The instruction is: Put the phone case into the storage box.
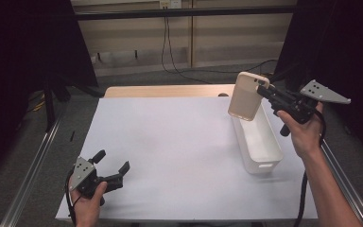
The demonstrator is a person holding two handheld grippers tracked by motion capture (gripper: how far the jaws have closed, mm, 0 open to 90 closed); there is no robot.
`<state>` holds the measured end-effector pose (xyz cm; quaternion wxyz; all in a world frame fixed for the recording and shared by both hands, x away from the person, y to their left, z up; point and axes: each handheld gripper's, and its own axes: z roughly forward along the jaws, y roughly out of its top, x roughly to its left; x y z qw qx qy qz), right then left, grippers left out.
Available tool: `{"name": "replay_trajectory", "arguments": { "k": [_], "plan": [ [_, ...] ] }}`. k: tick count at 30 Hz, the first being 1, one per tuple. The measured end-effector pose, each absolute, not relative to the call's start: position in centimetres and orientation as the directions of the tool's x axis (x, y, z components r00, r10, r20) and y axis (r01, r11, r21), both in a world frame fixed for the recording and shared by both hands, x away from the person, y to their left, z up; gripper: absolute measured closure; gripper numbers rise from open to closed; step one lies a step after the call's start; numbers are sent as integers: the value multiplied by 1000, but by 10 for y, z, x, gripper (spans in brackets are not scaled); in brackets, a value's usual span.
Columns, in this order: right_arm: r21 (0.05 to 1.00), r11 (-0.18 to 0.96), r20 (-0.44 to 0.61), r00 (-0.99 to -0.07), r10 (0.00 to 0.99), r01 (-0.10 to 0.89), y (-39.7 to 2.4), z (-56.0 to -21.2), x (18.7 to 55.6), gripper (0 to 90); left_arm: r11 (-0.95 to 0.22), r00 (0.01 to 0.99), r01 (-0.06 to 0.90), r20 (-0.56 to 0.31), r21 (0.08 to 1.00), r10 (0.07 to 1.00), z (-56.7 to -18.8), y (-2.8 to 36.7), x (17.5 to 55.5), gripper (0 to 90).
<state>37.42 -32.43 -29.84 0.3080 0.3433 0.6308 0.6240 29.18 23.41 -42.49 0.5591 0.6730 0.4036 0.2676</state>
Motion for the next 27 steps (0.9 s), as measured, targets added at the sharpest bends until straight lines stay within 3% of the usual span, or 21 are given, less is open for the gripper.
{"name": "replay_trajectory", "arguments": {
  "k": [27],
  "plan": [
    [993,28,33,-506,862,111,-358,-329,411,810,-64,555,266,-99,962,826,-430,224,300,32]
  ]
}}
